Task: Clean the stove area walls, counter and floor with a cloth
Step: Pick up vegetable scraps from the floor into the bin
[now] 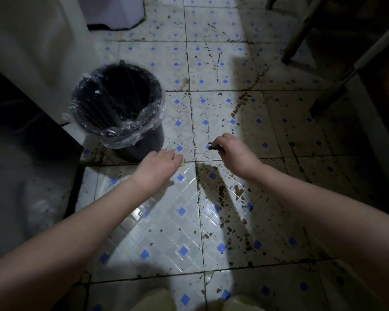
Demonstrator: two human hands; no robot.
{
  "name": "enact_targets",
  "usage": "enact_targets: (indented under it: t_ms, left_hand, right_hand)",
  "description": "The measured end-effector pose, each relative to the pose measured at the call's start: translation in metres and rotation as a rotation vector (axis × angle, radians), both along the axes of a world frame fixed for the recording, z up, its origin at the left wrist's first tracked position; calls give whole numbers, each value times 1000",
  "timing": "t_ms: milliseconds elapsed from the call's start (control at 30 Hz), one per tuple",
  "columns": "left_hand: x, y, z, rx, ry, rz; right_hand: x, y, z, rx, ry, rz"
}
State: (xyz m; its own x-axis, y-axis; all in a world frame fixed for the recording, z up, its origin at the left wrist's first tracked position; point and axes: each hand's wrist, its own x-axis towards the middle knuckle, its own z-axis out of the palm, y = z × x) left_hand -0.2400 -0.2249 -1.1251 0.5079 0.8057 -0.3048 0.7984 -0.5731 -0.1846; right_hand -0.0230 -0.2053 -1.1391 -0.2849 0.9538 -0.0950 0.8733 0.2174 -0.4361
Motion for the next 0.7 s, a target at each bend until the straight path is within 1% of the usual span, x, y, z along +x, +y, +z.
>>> enact_targets:
  t_ms: [100, 167, 200, 300, 400, 467, 700]
  left_hand:
    - [-3, 6, 14, 129, -87, -32]
    - [-6, 10, 21, 103, -112, 21]
    - [-9, 13, 24, 120, -139, 43]
    - [-22, 28, 33, 265, -161, 41]
    - [-36, 40, 42, 385, -283, 60]
    - [-46, 45, 53, 390, -382, 113]
    - [-84, 58, 56, 374, -365, 388]
  right_hand:
    - [-8, 12, 6, 39, 24, -2]
    - [-14, 20, 10, 71, 33, -10]
    - [-16, 26, 13, 87, 35, -10]
    - [-26, 44, 25, 144, 86, -20]
    - [-38, 60, 37, 202, 132, -32]
    - [-47, 70, 44, 236, 155, -30]
    - [-88, 95, 67, 340, 238, 66]
